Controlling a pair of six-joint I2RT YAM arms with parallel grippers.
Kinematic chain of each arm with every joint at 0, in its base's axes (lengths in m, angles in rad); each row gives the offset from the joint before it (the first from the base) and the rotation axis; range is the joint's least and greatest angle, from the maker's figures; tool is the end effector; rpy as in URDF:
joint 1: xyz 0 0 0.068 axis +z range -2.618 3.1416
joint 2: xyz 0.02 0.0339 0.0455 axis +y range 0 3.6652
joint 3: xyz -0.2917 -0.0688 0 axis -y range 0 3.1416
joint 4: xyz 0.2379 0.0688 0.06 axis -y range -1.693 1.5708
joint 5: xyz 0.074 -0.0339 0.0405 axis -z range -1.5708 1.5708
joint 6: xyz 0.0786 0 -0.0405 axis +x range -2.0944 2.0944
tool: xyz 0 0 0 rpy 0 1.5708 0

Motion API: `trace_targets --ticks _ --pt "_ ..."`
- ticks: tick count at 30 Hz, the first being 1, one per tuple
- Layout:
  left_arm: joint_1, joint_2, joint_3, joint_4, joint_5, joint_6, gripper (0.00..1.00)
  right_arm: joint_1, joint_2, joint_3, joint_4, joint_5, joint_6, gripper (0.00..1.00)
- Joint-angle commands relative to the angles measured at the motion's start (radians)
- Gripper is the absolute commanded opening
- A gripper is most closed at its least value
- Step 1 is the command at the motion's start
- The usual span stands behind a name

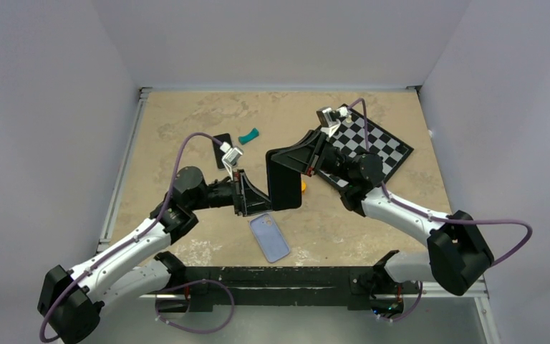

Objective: Take the phone out of the phone case
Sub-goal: Remove the phone case from the phone.

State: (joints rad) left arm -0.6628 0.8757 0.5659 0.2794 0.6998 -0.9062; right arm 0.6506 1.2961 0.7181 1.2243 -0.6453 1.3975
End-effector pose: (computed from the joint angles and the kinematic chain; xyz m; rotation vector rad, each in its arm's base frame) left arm 0.1361 -0.1704 0.3181 0.4139 1.8637 -1.6981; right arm 0.1959 0.2085 0.3969 -0.2889 1.3068 2.0985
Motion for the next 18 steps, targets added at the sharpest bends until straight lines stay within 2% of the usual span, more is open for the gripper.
trace_targets --ticks 1,2,4,7,10,14,18 --pt "0.003 0.069 0.054 0.138 -0.195 -0.015 0.34 0.089 -0.003 0.037 0.057 -0.019 0.101 0.00" --pt "0.002 0.070 0.054 0.141 -0.199 -0.007 0.31 0.091 -0.002 0.037 0.058 -0.015 0.100 0.00" --pt "0.001 0.059 0.055 0.100 -0.240 0.035 0.12 0.093 -0.005 0.036 0.046 -0.008 0.092 0.00" --pt "-0.003 0.013 0.086 -0.172 -0.468 0.170 0.00 0.093 -0.015 0.024 0.042 0.012 0.103 0.00" --pt "-0.020 -0.015 0.097 -0.350 -0.810 0.273 0.00 0.095 -0.011 0.001 0.114 0.067 0.177 0.00" --pt "-0.020 0.003 0.093 -0.454 -1.129 0.288 0.00 0.116 0.017 -0.029 0.282 0.187 0.358 0.00" --pt "-0.021 -0.010 0.079 -0.447 -1.250 0.336 0.00 0.127 0.014 -0.040 0.355 0.258 0.429 0.00"
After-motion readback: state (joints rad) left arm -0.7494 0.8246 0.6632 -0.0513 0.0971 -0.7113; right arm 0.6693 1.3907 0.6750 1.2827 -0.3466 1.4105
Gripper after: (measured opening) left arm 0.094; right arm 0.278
